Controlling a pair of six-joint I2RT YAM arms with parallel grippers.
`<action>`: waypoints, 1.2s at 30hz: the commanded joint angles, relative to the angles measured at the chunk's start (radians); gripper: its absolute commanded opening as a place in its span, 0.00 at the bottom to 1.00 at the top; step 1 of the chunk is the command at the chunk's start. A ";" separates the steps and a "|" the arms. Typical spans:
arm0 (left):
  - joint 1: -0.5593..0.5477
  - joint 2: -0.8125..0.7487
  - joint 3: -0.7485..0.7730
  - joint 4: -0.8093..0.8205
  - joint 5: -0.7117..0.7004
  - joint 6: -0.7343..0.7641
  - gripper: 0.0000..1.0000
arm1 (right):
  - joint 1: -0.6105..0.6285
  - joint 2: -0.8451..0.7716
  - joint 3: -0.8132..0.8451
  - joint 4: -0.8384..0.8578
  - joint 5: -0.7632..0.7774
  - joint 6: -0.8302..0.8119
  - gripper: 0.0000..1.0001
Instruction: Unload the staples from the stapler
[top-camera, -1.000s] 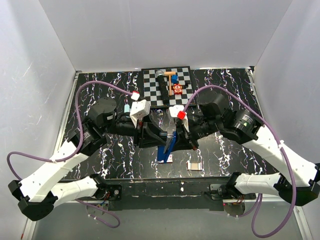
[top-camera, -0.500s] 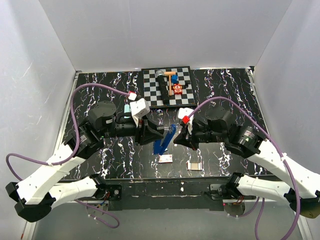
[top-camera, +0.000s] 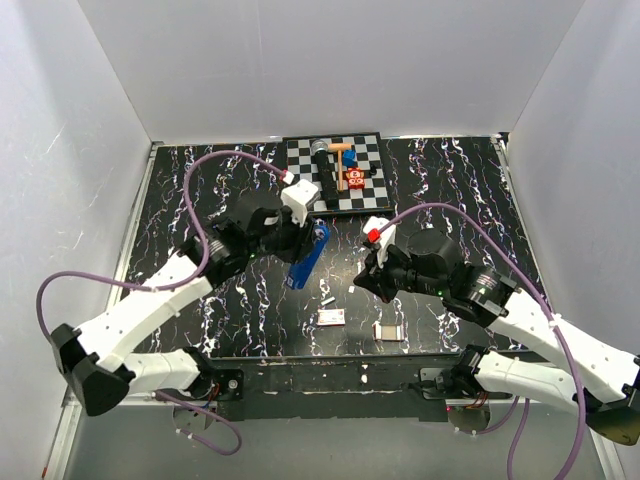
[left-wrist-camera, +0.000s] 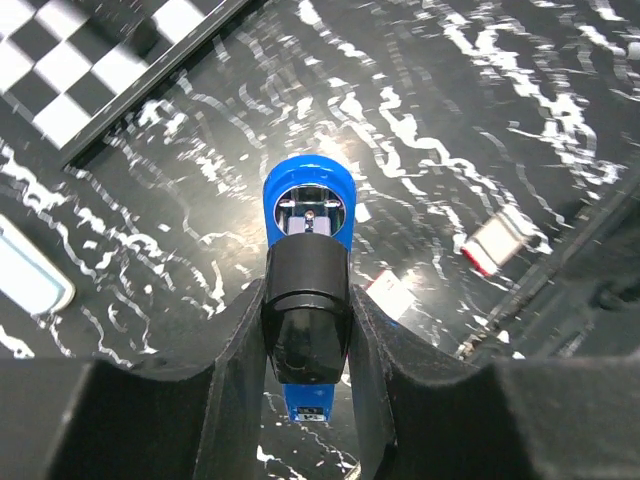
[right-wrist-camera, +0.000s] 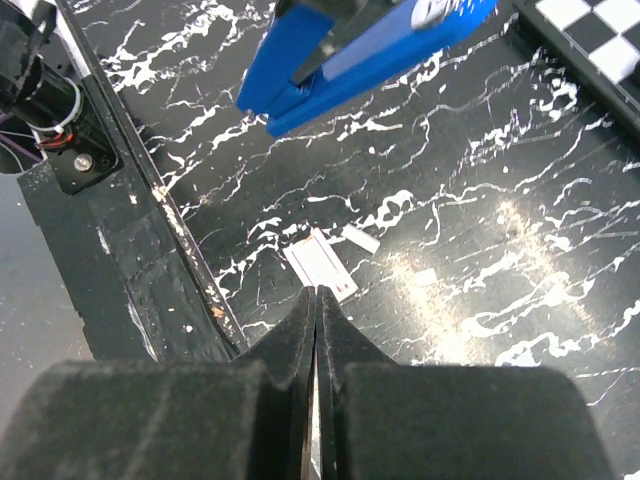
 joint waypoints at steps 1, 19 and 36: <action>0.105 0.054 0.059 0.007 -0.070 -0.048 0.00 | -0.001 -0.010 -0.040 0.079 0.047 0.072 0.01; 0.297 0.455 0.178 -0.078 -0.087 -0.062 0.00 | -0.003 0.044 -0.134 0.203 0.013 0.182 0.01; 0.378 0.680 0.211 -0.035 -0.133 -0.050 0.04 | -0.003 0.004 -0.200 0.221 0.027 0.232 0.01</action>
